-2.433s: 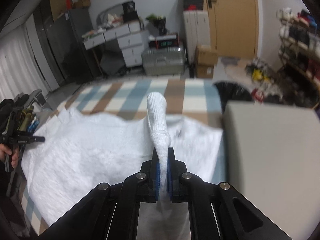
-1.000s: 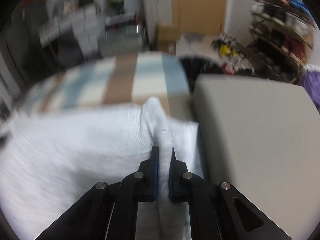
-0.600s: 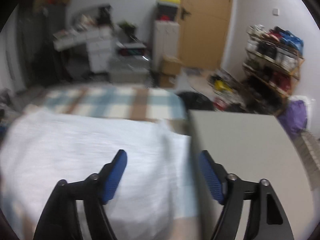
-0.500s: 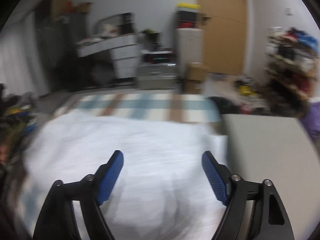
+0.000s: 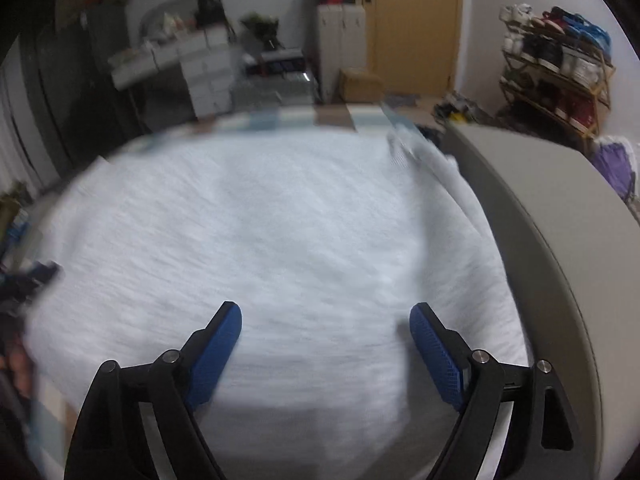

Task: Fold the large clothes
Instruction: 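Press and smooth the folded sweatshirt flat with both open grippers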

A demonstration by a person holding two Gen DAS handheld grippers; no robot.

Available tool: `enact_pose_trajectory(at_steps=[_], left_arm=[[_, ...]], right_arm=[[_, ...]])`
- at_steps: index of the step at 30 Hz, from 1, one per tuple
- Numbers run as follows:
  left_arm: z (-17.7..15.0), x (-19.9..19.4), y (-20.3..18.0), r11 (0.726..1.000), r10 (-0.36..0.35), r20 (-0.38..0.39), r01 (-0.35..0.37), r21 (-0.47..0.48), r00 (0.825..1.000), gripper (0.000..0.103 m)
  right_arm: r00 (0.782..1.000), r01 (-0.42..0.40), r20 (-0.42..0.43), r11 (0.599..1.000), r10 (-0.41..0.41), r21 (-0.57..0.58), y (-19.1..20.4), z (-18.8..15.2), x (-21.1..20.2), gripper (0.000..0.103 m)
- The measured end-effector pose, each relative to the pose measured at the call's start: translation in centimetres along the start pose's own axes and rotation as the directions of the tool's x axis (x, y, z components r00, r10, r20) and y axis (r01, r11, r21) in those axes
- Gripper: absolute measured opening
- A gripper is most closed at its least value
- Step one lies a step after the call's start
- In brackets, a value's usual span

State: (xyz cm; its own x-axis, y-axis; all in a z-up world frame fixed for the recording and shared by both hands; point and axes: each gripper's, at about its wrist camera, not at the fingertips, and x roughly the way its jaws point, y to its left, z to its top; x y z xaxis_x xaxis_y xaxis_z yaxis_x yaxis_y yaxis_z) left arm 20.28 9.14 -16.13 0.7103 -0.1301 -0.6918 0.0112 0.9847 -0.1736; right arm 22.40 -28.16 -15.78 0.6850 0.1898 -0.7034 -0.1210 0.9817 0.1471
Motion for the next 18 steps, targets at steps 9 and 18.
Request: enact_pose_trajectory(at_steps=[9, 18], left_arm=[[0.6, 0.0, 0.1, 0.995, -0.078, 0.043, 0.081, -0.062, 0.996, 0.100], [0.3, 0.1, -0.5, 0.999, -0.034, 0.046, 0.036, -0.039, 0.998, 0.100]], right_arm=[[0.973, -0.152, 0.168, 0.987, 0.160, -0.061, 10.6, 0.4, 0.1, 0.103], [0.998, -0.042, -0.055, 0.992, 0.036, -0.118, 11.2, -0.4, 8.0, 0.103]])
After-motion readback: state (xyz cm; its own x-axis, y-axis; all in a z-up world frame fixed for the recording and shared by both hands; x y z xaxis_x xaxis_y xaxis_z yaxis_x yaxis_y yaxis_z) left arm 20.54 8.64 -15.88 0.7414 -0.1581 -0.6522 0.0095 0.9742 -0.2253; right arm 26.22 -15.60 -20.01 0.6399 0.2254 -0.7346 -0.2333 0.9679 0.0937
